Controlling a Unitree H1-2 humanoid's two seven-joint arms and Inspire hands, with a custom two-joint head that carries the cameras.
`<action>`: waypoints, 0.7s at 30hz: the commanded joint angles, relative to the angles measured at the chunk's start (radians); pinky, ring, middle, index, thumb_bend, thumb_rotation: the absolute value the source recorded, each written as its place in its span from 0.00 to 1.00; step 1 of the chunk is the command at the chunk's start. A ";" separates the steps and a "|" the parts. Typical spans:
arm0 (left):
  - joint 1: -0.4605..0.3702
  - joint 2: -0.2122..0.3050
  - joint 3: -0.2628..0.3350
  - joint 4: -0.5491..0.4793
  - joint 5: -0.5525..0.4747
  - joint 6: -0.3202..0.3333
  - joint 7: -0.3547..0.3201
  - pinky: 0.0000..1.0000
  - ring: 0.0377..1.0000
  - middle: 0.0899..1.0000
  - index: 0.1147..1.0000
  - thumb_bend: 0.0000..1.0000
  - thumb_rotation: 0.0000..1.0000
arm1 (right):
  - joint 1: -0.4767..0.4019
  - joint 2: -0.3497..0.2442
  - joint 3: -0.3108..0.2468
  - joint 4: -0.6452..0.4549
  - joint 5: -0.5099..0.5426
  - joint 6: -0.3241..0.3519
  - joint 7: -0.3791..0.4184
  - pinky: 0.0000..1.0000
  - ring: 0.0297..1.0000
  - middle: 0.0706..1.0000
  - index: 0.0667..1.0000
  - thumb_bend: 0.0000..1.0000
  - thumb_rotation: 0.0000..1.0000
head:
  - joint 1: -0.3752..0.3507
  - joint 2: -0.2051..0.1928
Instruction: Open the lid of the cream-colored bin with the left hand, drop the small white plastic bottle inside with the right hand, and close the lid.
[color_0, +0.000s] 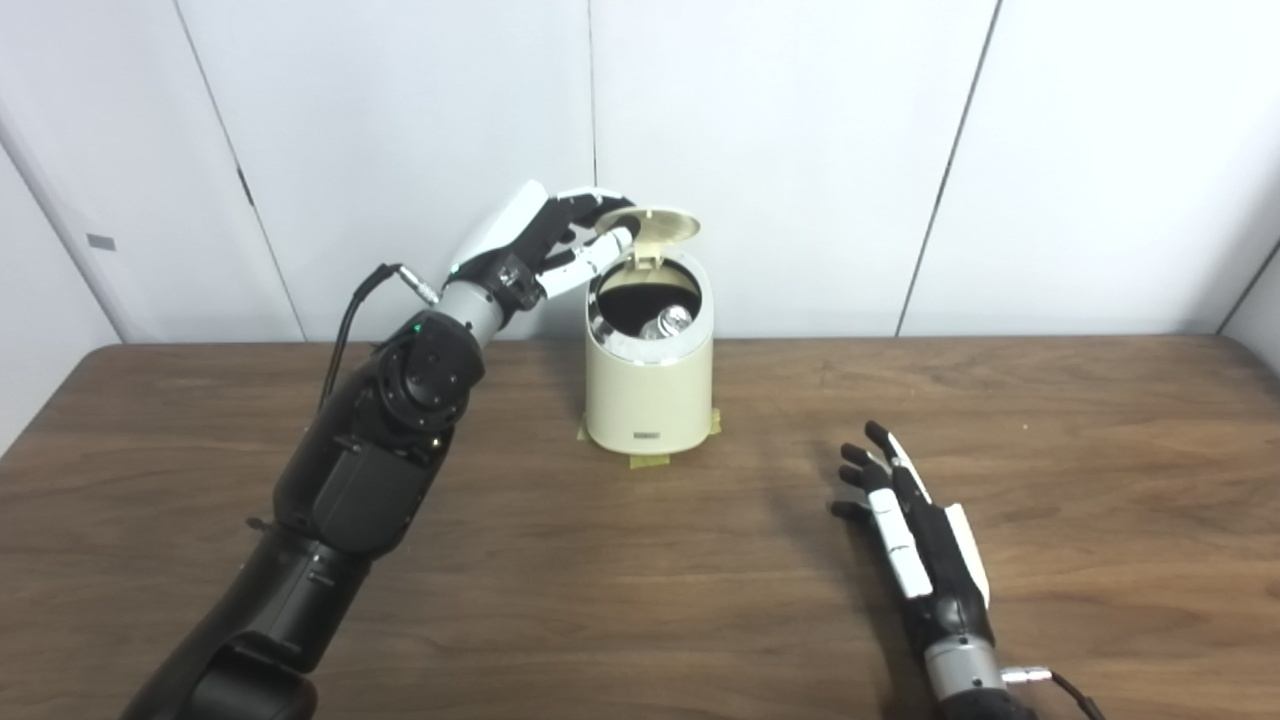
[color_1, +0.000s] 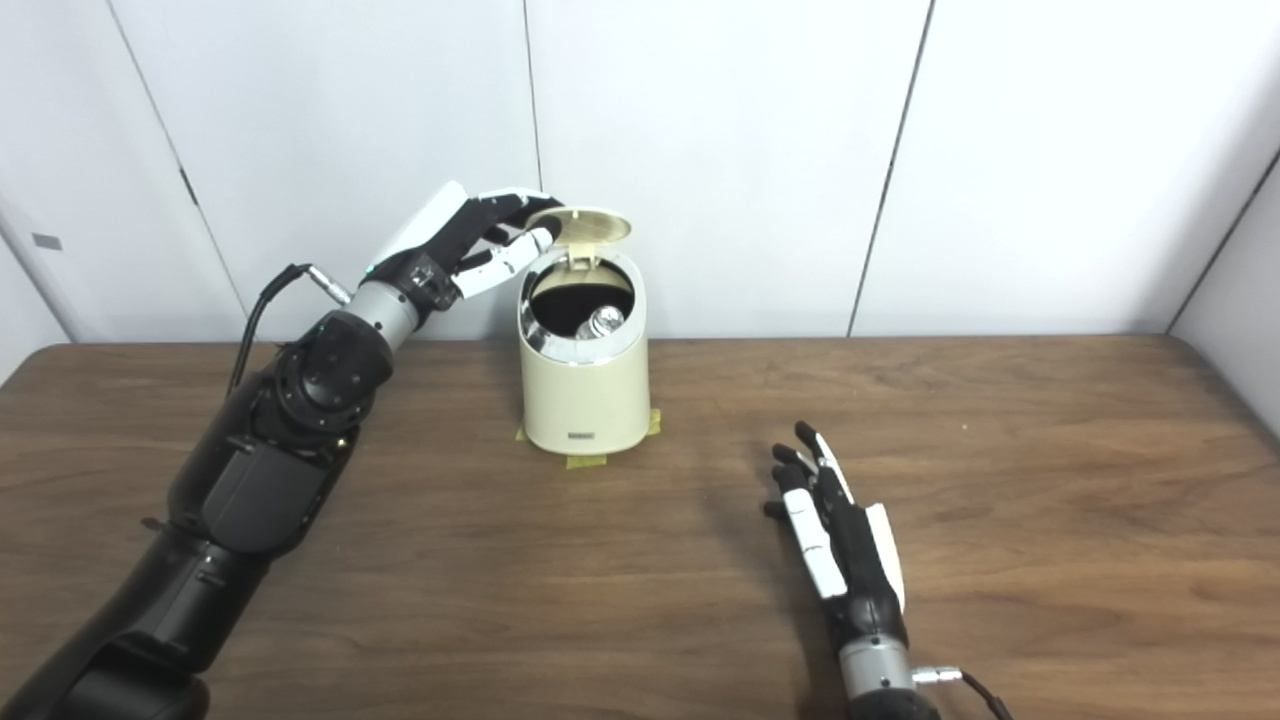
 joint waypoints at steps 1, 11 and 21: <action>-0.046 0.021 -0.005 -0.041 0.034 -0.045 0.001 0.82 0.84 0.80 0.79 0.39 0.84 | -0.018 -0.004 0.010 0.003 -0.019 0.008 0.004 0.72 0.85 0.86 0.96 0.46 0.96 | 0.000 0.002; -0.037 0.078 -0.096 -0.076 0.236 -0.128 -0.001 0.69 0.76 0.74 0.73 0.49 0.85 | -0.015 -0.007 0.027 -0.002 -0.058 0.033 0.002 0.71 0.84 0.85 0.94 0.47 1.00 | -0.004 0.003; -0.026 0.098 -0.158 -0.061 0.392 -0.204 -0.040 0.74 0.76 0.72 0.71 0.52 0.88 | -0.015 -0.003 0.026 -0.010 -0.070 0.038 -0.006 0.72 0.84 0.84 0.94 0.48 1.00 | -0.011 0.013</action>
